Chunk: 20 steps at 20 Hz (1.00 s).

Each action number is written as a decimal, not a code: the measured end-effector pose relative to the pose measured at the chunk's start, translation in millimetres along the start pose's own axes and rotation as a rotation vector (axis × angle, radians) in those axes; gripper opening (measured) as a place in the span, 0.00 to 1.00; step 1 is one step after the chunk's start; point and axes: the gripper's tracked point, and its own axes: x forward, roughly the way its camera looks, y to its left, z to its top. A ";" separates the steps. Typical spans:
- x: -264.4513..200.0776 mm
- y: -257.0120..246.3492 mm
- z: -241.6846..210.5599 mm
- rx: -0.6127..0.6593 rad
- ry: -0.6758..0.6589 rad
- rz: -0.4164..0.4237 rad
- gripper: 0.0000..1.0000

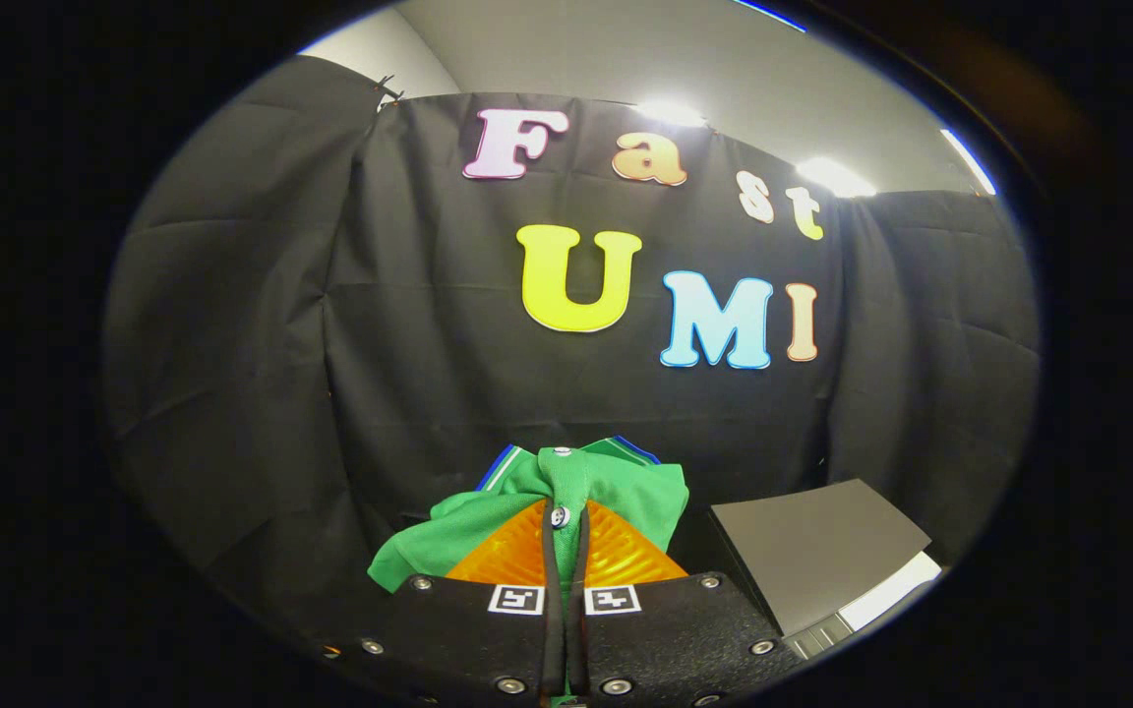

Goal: Put the clothes into the washing machine and then close the washing machine lid.

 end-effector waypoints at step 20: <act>41.1 38.9 -125.3 -0.053 0.212 0.025 0.01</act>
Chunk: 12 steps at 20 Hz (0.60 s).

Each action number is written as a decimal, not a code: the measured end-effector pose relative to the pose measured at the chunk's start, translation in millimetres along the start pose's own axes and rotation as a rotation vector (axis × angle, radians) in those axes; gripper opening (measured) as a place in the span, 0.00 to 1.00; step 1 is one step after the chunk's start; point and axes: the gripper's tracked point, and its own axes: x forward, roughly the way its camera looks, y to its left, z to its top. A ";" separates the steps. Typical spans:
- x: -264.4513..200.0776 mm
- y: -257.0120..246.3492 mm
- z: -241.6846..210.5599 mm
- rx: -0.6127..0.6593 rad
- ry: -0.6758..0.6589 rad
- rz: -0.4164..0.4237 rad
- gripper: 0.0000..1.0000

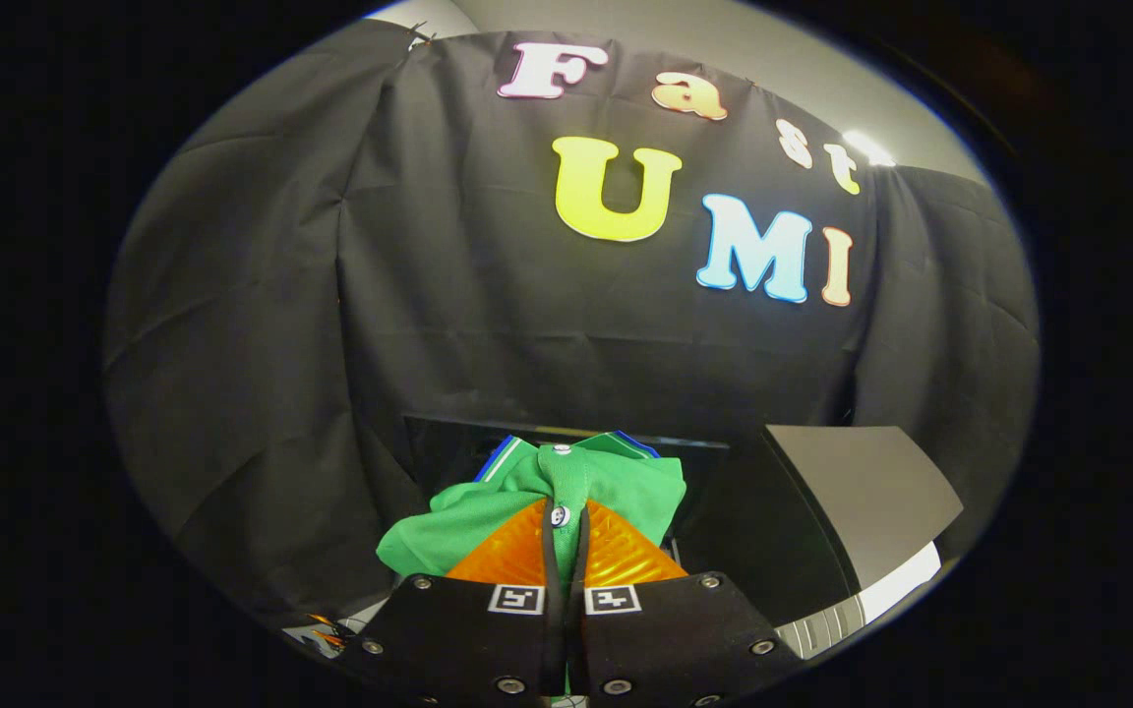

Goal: Put the clothes into the washing machine and then close the washing machine lid.

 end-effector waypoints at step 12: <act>49.0 5.5 -79.0 0.004 0.178 -0.006 0.01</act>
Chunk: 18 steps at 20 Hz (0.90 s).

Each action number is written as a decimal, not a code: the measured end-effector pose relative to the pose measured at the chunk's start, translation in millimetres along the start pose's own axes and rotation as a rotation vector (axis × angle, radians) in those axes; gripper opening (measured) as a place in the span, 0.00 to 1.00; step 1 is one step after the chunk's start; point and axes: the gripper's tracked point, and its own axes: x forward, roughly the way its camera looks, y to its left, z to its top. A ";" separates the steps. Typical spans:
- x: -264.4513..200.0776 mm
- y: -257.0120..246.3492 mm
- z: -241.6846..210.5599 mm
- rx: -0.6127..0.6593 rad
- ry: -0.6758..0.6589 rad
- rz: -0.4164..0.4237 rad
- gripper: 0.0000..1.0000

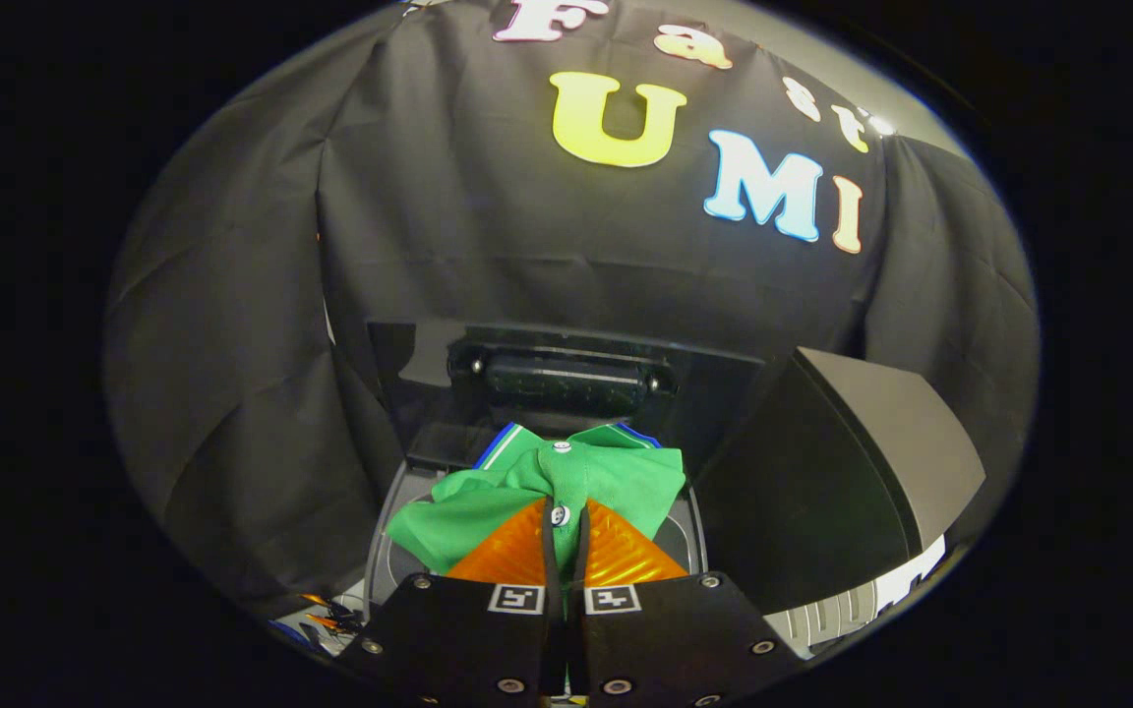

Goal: Put the clothes into the washing machine and then close the washing machine lid.

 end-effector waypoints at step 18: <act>61.9 11.9 -71.3 -0.070 0.247 0.058 0.01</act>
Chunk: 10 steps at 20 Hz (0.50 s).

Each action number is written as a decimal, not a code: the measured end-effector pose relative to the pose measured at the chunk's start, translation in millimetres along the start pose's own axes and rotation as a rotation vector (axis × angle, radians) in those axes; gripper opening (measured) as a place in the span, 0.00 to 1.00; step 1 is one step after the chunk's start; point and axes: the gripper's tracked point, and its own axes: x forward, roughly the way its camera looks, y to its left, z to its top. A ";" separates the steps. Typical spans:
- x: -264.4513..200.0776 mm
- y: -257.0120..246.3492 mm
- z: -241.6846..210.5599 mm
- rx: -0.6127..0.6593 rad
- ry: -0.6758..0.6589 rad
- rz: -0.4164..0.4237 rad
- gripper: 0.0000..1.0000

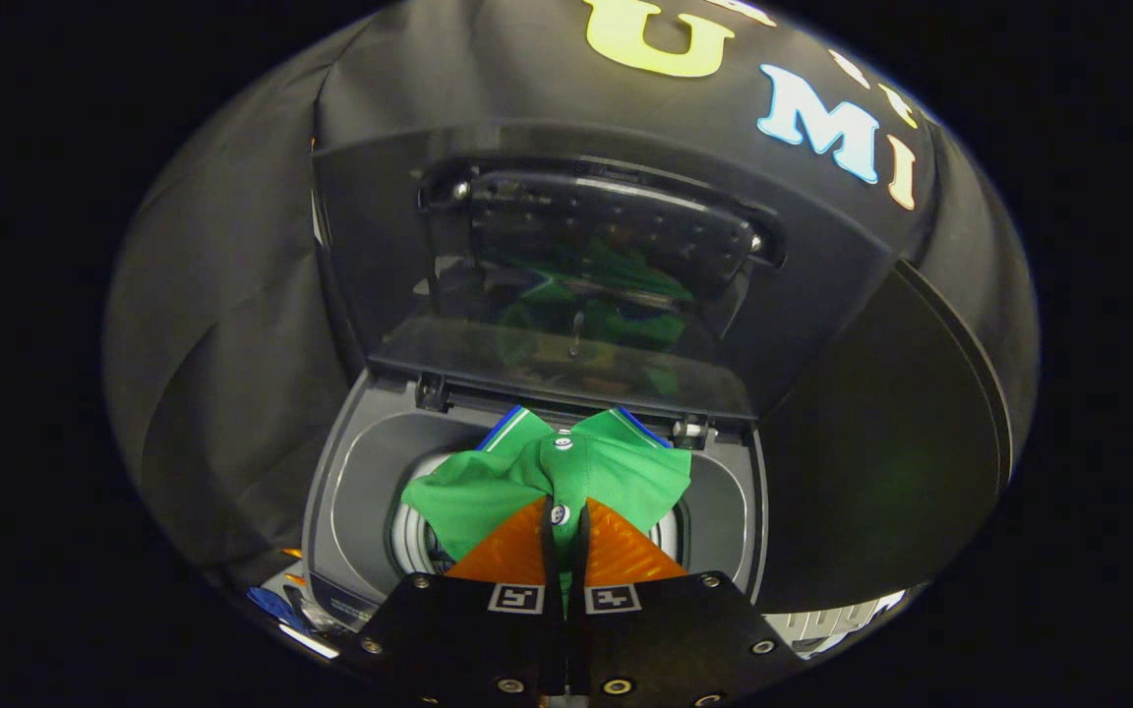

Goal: Put the clothes into the washing machine and then close the washing machine lid.

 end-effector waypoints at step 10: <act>16.9 4.2 -24.9 -0.024 0.128 0.045 0.01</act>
